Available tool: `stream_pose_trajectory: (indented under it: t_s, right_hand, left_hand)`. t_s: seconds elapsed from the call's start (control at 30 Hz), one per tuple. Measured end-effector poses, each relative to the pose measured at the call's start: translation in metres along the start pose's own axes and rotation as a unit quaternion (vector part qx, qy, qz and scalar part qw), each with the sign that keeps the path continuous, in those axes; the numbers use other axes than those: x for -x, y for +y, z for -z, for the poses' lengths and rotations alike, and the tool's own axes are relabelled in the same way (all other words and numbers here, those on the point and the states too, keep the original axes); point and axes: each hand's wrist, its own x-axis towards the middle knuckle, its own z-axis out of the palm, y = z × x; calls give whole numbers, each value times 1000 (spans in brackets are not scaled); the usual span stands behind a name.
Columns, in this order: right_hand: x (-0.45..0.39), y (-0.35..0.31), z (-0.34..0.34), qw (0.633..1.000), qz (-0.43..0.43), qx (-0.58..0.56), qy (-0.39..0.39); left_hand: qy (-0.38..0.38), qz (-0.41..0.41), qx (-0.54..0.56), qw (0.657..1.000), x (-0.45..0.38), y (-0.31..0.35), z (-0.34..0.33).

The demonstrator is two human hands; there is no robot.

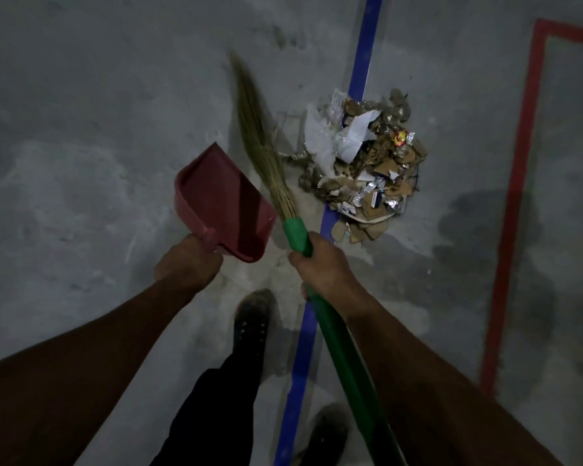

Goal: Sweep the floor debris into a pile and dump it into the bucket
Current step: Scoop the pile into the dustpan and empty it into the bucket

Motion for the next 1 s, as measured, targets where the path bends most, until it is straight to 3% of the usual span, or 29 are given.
stream_pose_trajectory:
  t_s: [0.1, 0.27, 0.6, 0.9, 1.0]
  right_hand:
    - [-27, 0, -10, 992, -81, -93, 19]
    - [-7, 19, 2, 940, -177, -280, 81]
    - [93, 41, 30, 934, -74, -345, 47]
    - [123, 59, 71, 915, -69, -393, 63]
    - [117, 59, 82, 937, -50, -334, 93]
  left_hand:
    - [-3, 6, -3, 1000, -11, -1, 2]
    - [-31, 9, 22, 999, -21, -2, 3]
    - [-77, -7, 49, 996, -11, 24, 10]
    - [-132, 9, 74, 988, -3, 38, 6]
    - [-150, 19, 99, 983, -3, 43, -2]
